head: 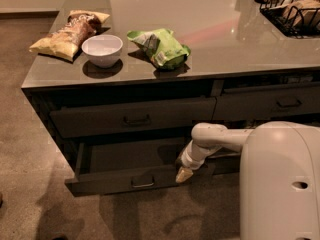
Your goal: Open middle drawer
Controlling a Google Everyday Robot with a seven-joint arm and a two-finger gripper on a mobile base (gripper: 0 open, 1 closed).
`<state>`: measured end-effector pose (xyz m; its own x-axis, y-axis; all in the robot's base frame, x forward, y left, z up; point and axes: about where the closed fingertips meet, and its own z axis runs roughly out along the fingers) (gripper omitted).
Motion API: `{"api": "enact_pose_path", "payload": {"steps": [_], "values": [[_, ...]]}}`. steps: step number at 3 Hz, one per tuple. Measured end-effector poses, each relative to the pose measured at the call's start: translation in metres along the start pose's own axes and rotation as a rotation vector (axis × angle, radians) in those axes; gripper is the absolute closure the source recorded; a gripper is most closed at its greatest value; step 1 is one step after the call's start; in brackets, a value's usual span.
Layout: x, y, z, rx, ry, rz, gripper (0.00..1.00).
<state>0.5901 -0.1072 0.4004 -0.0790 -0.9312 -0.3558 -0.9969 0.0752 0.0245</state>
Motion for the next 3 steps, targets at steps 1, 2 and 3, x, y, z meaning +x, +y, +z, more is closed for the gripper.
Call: {"api": "enact_pose_path", "payload": {"steps": [1,2,3], "values": [[0.0,0.001,0.002,-0.004,0.0,0.0,0.0],[-0.001,-0.002,0.007,-0.002,-0.013,-0.005,0.0],[-0.013,-0.017,0.001,0.005,-0.015,-0.054,0.0]]}}
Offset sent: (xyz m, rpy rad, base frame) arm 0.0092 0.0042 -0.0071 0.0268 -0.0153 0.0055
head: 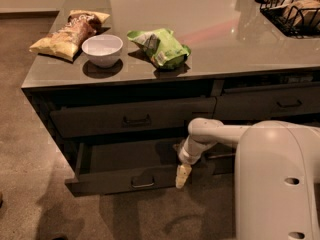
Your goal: Open middle drawer
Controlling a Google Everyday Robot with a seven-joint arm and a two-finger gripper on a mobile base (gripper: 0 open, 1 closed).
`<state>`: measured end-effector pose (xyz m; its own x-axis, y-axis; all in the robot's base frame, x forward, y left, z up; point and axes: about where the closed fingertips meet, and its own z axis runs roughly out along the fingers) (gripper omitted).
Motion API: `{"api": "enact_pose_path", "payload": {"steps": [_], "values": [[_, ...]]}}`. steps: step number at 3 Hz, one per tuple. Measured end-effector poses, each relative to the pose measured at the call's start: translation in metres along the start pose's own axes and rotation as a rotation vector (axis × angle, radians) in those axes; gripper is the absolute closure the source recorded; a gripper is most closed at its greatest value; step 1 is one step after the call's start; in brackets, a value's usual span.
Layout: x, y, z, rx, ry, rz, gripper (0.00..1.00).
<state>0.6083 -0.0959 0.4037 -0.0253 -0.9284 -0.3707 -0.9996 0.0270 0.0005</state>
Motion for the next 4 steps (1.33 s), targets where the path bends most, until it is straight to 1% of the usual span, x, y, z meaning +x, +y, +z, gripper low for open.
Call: {"api": "enact_pose_path", "payload": {"steps": [1,2,3,4], "values": [[-0.016,-0.021,-0.018,0.016,-0.008,-0.057,0.18],[-0.035,-0.028,-0.039,0.021,0.001,-0.104,0.42],[-0.041,-0.033,-0.055,0.001,0.004,-0.103,0.64],[-0.039,-0.035,-0.058,-0.034,0.005,-0.086,0.49]]}}
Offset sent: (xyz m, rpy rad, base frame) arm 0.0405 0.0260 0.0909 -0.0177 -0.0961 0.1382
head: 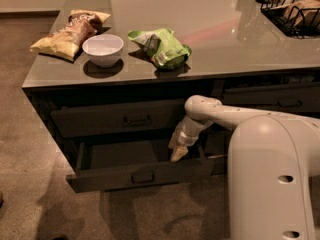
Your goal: Open middle drawer
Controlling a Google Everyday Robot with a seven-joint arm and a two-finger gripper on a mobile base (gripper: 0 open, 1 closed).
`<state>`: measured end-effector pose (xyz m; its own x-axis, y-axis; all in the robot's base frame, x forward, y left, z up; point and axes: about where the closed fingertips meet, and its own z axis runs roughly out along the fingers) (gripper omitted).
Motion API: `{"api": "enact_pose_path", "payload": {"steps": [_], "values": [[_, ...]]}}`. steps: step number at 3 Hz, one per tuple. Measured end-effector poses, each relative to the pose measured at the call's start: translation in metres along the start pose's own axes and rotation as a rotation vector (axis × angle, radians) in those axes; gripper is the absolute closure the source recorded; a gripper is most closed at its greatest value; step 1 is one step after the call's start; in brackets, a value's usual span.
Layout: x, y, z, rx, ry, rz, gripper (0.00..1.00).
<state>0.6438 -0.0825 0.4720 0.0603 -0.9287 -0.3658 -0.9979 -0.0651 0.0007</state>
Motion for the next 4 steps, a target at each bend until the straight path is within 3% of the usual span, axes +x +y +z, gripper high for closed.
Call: {"api": "enact_pose_path", "payload": {"steps": [2,3,4], "values": [[0.027,0.003,0.022,0.085,-0.056,0.032,0.94],[0.044,0.002,0.03,0.129,-0.062,0.052,1.0],[0.054,0.0,0.036,0.141,-0.067,0.065,1.0]]}}
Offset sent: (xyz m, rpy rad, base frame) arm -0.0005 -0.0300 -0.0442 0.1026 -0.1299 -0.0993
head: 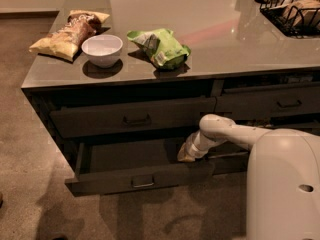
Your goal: Open middle drawer
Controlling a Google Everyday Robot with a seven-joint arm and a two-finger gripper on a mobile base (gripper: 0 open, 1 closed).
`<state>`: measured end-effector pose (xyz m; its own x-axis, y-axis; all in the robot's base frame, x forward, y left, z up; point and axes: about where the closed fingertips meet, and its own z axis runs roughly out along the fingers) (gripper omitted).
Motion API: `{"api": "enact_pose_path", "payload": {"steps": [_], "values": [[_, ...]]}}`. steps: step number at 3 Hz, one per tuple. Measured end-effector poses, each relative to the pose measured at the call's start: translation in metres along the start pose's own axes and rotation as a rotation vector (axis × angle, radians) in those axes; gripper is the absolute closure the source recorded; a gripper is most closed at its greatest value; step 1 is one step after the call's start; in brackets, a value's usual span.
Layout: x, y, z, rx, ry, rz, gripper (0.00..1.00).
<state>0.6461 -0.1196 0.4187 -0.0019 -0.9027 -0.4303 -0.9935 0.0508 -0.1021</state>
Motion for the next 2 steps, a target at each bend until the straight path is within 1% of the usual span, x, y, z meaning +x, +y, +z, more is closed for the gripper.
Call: {"api": "enact_pose_path", "payload": {"steps": [1,2], "values": [[0.006,0.002,0.005,-0.029,-0.026,-0.022,1.0],[0.01,0.016,0.002,-0.087,-0.056,-0.051,1.0]]}}
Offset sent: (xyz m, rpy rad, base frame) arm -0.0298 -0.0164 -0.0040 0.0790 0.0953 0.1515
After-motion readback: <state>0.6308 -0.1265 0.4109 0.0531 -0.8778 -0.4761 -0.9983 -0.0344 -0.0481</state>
